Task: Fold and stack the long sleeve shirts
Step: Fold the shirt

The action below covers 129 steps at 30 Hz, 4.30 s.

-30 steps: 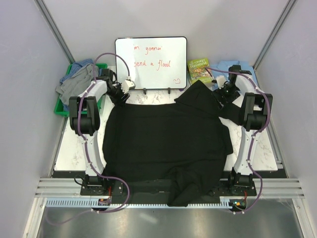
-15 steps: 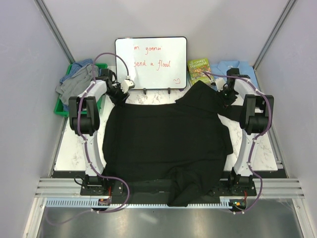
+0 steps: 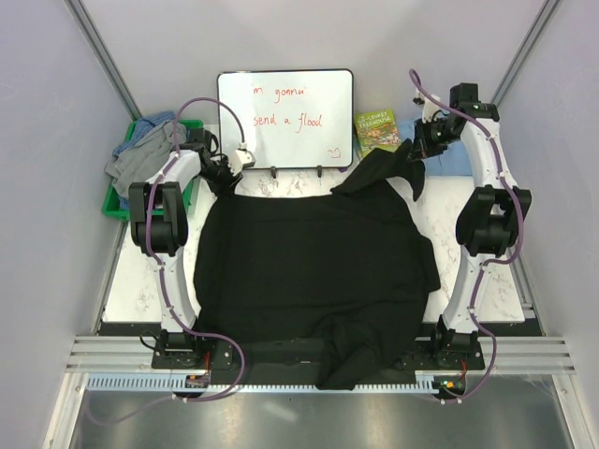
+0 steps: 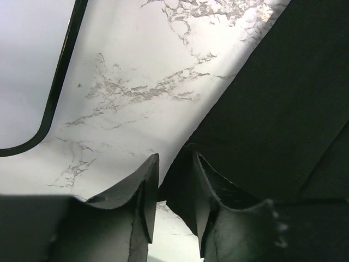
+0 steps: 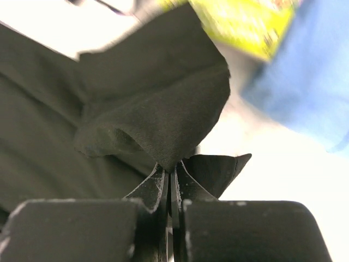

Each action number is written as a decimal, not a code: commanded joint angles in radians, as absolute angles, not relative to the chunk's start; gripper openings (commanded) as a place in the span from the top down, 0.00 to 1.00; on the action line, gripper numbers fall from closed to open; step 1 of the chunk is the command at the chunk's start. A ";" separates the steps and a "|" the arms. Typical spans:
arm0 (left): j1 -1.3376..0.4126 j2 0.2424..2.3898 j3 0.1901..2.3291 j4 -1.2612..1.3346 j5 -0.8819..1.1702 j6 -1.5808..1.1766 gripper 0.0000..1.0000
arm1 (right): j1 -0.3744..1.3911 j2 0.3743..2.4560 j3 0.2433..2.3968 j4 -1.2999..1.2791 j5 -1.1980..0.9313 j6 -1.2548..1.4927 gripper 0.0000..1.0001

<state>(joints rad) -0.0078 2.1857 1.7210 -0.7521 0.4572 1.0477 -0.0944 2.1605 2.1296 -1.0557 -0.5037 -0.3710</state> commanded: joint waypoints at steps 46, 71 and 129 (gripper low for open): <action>-0.017 2.339 1.997 -0.983 0.417 1.117 0.50 | 0.026 2.149 2.258 -0.512 -0.428 -0.014 1.00; -0.018 2.390 2.149 -1.006 0.419 1.016 0.98 | 0.060 2.302 2.394 -0.351 -0.232 -0.087 1.00; 0.048 1.681 1.240 -0.805 0.517 1.528 0.98 | 0.181 0.963 1.341 -1.066 -0.322 -0.210 1.00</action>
